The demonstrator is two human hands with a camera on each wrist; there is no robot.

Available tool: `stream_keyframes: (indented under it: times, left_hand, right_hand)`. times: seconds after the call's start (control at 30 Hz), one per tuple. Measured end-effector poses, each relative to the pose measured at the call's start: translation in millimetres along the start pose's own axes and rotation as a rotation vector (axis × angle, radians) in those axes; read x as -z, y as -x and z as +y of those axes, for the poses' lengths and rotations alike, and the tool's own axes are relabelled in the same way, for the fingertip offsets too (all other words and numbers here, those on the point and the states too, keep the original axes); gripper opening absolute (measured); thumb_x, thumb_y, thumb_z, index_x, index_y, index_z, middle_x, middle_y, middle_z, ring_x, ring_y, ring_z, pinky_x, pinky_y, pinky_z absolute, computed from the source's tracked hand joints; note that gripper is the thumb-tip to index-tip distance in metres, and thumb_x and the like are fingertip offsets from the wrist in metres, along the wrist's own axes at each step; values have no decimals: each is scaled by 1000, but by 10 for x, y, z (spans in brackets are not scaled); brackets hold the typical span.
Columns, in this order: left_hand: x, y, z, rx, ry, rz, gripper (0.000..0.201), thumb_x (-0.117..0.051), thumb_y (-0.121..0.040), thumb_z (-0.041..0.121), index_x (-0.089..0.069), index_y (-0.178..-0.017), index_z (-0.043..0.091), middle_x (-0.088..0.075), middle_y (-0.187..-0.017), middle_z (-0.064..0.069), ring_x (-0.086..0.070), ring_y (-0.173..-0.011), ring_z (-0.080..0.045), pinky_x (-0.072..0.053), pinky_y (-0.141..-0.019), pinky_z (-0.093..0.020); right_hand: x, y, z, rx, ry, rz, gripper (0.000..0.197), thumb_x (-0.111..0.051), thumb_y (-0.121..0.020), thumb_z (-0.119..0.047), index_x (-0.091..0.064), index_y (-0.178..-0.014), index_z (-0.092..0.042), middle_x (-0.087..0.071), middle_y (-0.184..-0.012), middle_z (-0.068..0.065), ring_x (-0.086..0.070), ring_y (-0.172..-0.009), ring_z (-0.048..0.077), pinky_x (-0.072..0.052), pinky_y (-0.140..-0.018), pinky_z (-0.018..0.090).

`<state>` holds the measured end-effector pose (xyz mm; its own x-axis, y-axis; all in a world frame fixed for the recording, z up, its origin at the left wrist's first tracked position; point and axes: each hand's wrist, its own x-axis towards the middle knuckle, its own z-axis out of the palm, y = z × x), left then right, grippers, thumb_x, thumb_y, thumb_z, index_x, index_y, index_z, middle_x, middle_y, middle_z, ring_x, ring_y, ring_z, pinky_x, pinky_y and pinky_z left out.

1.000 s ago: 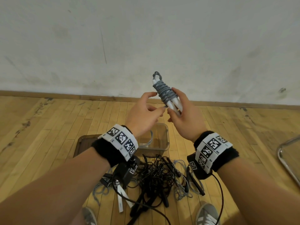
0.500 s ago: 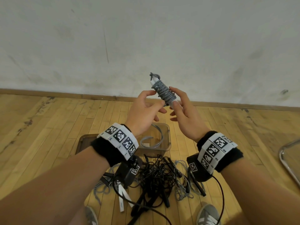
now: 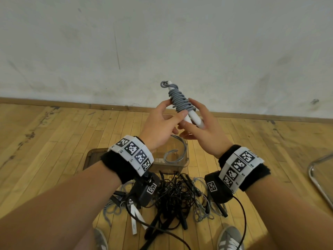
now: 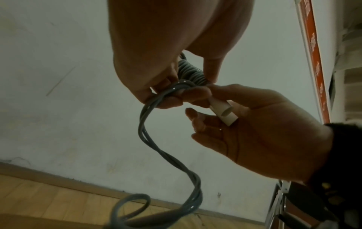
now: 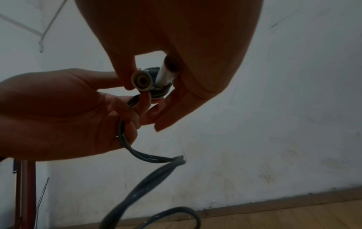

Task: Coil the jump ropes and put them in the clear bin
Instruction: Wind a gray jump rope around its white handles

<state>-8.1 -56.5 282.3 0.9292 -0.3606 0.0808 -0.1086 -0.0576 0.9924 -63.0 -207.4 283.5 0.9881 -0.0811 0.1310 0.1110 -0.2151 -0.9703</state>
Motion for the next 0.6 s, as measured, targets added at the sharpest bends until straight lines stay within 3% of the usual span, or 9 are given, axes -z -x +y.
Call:
stream_keyframes:
  times: [0.1, 0.17, 0.27, 0.37, 0.43, 0.6]
  left_hand:
    - [13, -19, -36, -22, -58, -33, 54, -69, -96, 39, -52, -146, 30, -79, -86, 2, -72, -73, -7, -60, -82, -38]
    - [24, -42, -49, -17, -152, -7, 53, -70, -93, 48, -55, -141, 32, -79, -82, 5, -75, -80, -7, -59, -90, -43]
    - [27, -73, -46, 22, -235, 11, 50, -71, -90, 54, -59, -133, 33, -78, -76, 8, -75, -78, -8, -59, -89, -46]
    - [21, -67, -30, -6, -409, 1, 48, -67, -89, 59, -60, -129, 34, -76, -73, 10, -71, -71, -4, -59, -82, -41]
    - [40, -57, -36, -48, -525, -3, 51, -66, -88, 62, -60, -130, 34, -75, -72, 8, -70, -67, -4, -60, -77, -40]
    - [74, -41, 2, -14, -345, -50, 39, -68, -95, 40, -61, -131, 26, -74, -69, 3, -61, -47, -3, -53, -53, -25]
  right_hand:
    - [23, 1, 3, 16, 17, -6, 61, -70, -95, -11, -40, -148, -20, -67, -124, 5, -75, -93, 19, -61, -76, 33]
    - [58, -2, 15, 28, 86, 14, 62, -71, -94, -11, -42, -148, -23, -68, -125, 2, -75, -93, 18, -62, -78, 33]
    - [110, -23, 53, 63, 199, 53, 63, -71, -93, -11, -44, -147, -29, -67, -127, -3, -76, -89, 17, -63, -81, 40]
    - [129, -23, 85, 104, 279, 83, 64, -72, -91, -13, -47, -144, -39, -64, -128, -7, -75, -89, 18, -62, -81, 47]
    - [147, -26, 97, 115, 346, 112, 63, -71, -91, -14, -46, -143, -41, -64, -123, -12, -75, -85, 15, -63, -80, 45]
    - [220, -20, 72, 96, 422, 148, 61, -65, -95, -11, -41, -145, -35, -64, -110, -15, -74, -71, 13, -63, -71, 42]
